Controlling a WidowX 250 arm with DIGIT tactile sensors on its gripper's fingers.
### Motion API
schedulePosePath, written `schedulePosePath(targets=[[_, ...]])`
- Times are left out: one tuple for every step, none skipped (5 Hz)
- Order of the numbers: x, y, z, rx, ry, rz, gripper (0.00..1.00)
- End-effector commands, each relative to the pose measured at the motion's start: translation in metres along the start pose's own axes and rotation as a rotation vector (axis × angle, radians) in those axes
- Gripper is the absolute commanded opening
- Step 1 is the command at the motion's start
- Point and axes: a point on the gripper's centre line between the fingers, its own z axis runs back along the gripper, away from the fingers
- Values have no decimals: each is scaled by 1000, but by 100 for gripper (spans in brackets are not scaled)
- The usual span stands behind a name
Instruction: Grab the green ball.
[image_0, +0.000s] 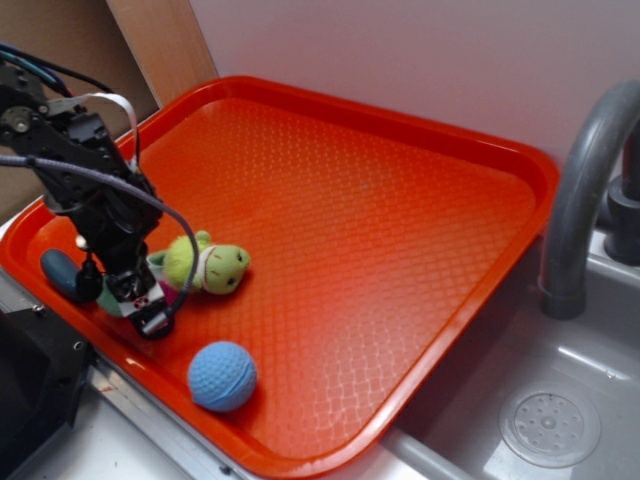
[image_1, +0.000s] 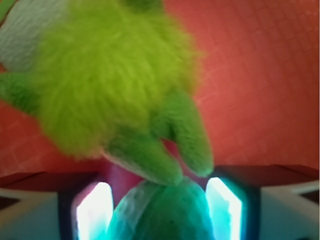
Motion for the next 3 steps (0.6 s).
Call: schedulePosePath(targets=[[17, 40, 78, -47, -100, 210, 0], [41, 68, 125, -130, -155, 301, 0], [61, 86, 175, -79, -226, 494, 0]])
